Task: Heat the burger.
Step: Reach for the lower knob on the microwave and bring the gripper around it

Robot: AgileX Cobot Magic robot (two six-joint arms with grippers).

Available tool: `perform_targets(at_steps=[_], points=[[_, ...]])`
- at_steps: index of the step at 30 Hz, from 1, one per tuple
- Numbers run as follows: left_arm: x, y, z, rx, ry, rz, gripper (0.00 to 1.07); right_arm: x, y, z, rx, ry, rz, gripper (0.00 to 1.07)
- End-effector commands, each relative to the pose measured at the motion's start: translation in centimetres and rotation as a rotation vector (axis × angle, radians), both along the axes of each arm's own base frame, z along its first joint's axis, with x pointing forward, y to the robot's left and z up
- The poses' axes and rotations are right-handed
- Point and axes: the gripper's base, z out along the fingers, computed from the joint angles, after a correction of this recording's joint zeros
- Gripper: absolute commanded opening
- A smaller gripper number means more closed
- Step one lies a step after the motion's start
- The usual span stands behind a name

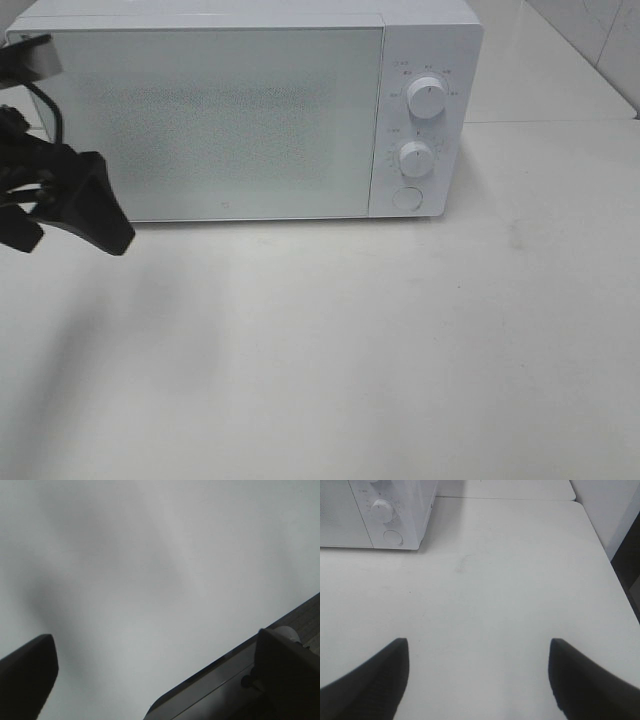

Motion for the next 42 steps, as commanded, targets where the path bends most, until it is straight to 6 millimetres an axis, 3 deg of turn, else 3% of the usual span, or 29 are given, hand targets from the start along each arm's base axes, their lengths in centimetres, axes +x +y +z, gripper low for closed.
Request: perform_targets(at_steps=[1,5,9,10,12,15,17,23,24,32,42], points=[[-0.8,2.0,1.4,0.012,0.004,0.055,1.00,-0.4,0.0,-0.1,-0.002,-0.028,-0.003,0.75],[-2.1,4.9,2.6,0.063,-0.021,0.170,1.00,-0.4,0.0,-0.1,-0.002,-0.028,-0.003,0.75],[-3.5,6.5,2.9,0.090,-0.032,0.247,1.00,-0.4,0.0,-0.1,-0.002,-0.028,-0.003,0.75],[-4.7,7.4,3.1,0.110,-0.038,0.289,1.00,-0.4,0.0,-0.1,-0.002,-0.028,-0.003,0.75],[-5.2,7.8,3.1,0.119,-0.039,0.305,1.00,-0.4,0.0,-0.1,-0.002,-0.028,-0.003,0.75],[-7.8,8.8,3.5,0.146,-0.072,0.389,1.00,-0.4,0.0,-0.1,-0.002,-0.028,-0.003,0.75],[-8.3,8.9,3.6,0.154,-0.083,0.398,1.00,-0.4,0.0,-0.1,-0.002,-0.028,-0.003,0.75],[-13.0,9.2,3.8,0.199,-0.182,0.455,1.00,-0.4,0.0,-0.1,-0.002,-0.028,-0.003,0.75],[-13.0,9.2,3.8,0.199,-0.182,0.455,1.00,-0.4,0.0,-0.1,-0.002,-0.028,-0.003,0.75],[-18.3,8.9,2.6,0.182,-0.316,0.485,1.00,-0.4,0.0,-0.1,-0.002,-0.028,-0.003,0.75],[-22.8,8.7,2.9,0.139,-0.566,0.513,1.00,-0.4,0.0,-0.1,-0.002,-0.028,-0.003,0.75]])
